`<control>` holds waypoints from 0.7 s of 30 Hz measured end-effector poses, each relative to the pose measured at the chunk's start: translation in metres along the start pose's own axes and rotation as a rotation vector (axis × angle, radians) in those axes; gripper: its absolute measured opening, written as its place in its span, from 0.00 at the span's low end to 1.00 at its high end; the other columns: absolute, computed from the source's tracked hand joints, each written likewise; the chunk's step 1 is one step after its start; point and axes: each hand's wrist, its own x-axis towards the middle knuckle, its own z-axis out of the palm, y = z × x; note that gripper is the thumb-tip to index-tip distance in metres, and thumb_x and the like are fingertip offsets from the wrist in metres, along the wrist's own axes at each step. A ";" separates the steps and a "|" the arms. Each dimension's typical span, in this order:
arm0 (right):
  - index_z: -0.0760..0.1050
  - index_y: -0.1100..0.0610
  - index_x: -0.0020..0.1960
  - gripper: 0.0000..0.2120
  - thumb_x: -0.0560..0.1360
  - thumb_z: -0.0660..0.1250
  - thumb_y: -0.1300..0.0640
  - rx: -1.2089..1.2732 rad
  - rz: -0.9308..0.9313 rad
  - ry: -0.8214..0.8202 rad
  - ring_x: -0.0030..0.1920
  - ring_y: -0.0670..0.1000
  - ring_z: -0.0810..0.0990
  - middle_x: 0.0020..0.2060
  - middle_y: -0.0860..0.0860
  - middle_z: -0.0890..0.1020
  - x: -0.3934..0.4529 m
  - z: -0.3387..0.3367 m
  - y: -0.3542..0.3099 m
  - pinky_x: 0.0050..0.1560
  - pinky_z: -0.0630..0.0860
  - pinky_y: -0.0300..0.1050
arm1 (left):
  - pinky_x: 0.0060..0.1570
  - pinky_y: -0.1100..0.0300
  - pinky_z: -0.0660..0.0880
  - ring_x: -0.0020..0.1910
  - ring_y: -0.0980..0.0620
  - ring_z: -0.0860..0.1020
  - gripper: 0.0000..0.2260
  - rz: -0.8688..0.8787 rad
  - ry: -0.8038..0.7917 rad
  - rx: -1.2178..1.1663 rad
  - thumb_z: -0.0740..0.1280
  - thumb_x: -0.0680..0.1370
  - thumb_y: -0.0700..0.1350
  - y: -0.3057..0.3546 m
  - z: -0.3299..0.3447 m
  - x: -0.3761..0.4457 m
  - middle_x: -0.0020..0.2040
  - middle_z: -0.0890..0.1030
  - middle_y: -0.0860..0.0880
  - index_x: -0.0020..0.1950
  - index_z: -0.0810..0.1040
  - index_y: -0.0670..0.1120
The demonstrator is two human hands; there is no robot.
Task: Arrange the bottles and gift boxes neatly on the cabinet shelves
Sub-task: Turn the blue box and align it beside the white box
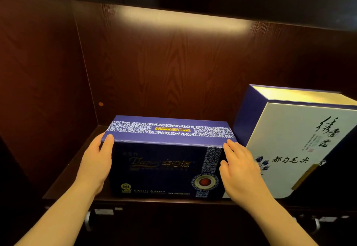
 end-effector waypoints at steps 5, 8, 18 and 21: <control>0.68 0.62 0.72 0.22 0.80 0.60 0.59 0.026 -0.029 0.006 0.73 0.57 0.65 0.73 0.55 0.70 -0.003 -0.002 0.003 0.66 0.67 0.58 | 0.43 0.54 0.77 0.50 0.64 0.82 0.11 -0.007 0.028 0.004 0.61 0.73 0.69 0.001 0.002 0.000 0.51 0.83 0.65 0.54 0.77 0.75; 0.69 0.64 0.70 0.20 0.80 0.61 0.61 0.099 -0.048 0.006 0.71 0.58 0.66 0.70 0.57 0.72 -0.002 -0.004 0.006 0.68 0.64 0.54 | 0.43 0.56 0.77 0.49 0.65 0.82 0.11 -0.012 0.028 -0.008 0.61 0.73 0.68 0.002 0.001 0.000 0.51 0.84 0.65 0.53 0.78 0.75; 0.75 0.59 0.63 0.14 0.80 0.59 0.67 0.480 0.005 0.202 0.59 0.47 0.75 0.56 0.49 0.77 -0.023 -0.018 0.006 0.60 0.73 0.43 | 0.46 0.62 0.72 0.54 0.61 0.79 0.12 0.016 0.112 0.016 0.63 0.83 0.53 0.006 0.001 0.022 0.57 0.80 0.59 0.66 0.78 0.56; 0.76 0.62 0.62 0.13 0.78 0.64 0.67 0.368 -0.185 0.226 0.59 0.55 0.77 0.57 0.55 0.79 -0.001 -0.036 -0.007 0.60 0.72 0.44 | 0.49 0.58 0.74 0.58 0.54 0.78 0.16 -0.021 0.055 0.007 0.65 0.83 0.50 0.010 0.002 0.044 0.63 0.79 0.51 0.71 0.76 0.50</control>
